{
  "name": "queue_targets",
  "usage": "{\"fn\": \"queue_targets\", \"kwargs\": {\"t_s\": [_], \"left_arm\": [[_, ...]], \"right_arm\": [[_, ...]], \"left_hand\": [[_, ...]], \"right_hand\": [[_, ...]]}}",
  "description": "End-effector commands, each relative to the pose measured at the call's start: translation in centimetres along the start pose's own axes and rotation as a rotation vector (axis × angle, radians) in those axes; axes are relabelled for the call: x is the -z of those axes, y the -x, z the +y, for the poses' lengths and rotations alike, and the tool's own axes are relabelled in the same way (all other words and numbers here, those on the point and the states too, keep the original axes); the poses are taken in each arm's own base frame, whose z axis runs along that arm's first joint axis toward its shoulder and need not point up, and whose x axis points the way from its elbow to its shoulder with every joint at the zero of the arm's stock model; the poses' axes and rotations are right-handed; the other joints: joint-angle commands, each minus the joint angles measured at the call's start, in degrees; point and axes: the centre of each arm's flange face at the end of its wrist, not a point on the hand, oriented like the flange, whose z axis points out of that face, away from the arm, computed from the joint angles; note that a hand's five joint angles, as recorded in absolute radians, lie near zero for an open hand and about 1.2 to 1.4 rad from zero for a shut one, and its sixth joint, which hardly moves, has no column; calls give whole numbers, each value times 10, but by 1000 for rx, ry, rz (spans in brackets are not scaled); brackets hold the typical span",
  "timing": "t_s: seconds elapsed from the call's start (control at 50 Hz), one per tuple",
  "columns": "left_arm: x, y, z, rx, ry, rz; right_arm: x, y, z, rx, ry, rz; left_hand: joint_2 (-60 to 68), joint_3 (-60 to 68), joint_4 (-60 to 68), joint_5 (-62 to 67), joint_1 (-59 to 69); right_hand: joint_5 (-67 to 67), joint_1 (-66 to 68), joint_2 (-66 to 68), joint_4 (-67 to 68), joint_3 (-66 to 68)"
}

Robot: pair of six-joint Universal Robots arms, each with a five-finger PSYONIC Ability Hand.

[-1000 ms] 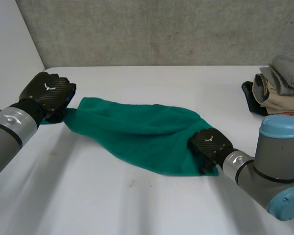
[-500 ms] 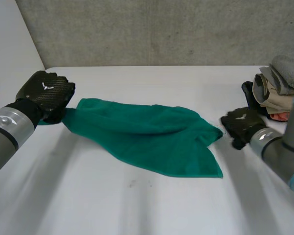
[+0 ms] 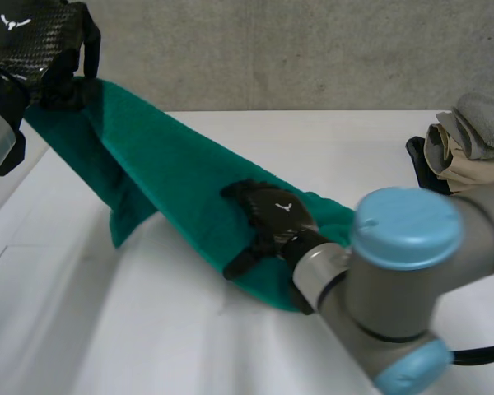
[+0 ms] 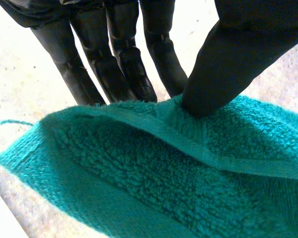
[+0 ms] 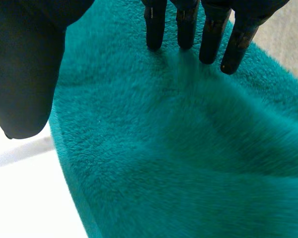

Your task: Fold the laundry.

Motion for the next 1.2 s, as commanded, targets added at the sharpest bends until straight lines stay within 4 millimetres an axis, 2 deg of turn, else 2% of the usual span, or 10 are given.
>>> {"fn": "queue_targets", "kwargs": {"t_s": [0.02, 0.16, 0.22, 0.32, 0.44, 0.56, 0.64, 0.68, 0.76, 1.2], "left_arm": [[6, -16, -7, 14, -10, 28], [7, -16, -5, 15, -2, 20], [6, -15, -5, 10, -6, 16], [6, -14, -7, 7, -12, 13], [9, -12, -7, 5, -11, 5], [14, -13, 17, 4, 65, 13], [23, -19, 54, 17, 181, 32], [25, -26, 80, 28, 252, 48], [24, -41, 118, 41, 345, 85], [-31, -97, 216, 82, 465, 208]], "right_arm": [[-32, -11, 39, -23, 47, 103], [-37, -12, 69, 150, 117, 99], [-41, -14, 70, 172, 82, 98], [-45, -26, 56, 178, 1, 124], [-20, -50, -47, 349, -207, 214], [6, -69, -91, 616, -138, 223], [13, -65, -86, 687, -26, 156], [13, -67, -87, 668, -22, 165], [7, -74, -73, 613, 21, 163], [50, -61, -26, 574, 153, 9]], "left_hand": [[116, 120, 113, 143, 143], [116, 120, 113, 143, 143], [116, 120, 113, 143, 143], [116, 120, 113, 143, 143], [116, 120, 113, 143, 143], [116, 120, 113, 143, 143], [116, 120, 113, 143, 143], [-228, -224, -231, -201, -201], [-332, -329, -336, -305, -305], [-326, -323, -330, -299, -299]], "right_hand": [[-38, -14, -28, -31, -19], [128, 153, 139, 135, 147], [656, 681, 667, 663, 676], [659, 684, 670, 666, 679], [659, 684, 670, 666, 679], [659, 684, 670, 666, 679], [659, 684, 670, 666, 679], [659, 684, 670, 666, 679], [659, 684, 670, 666, 679], [659, 684, 670, 666, 679]]}}
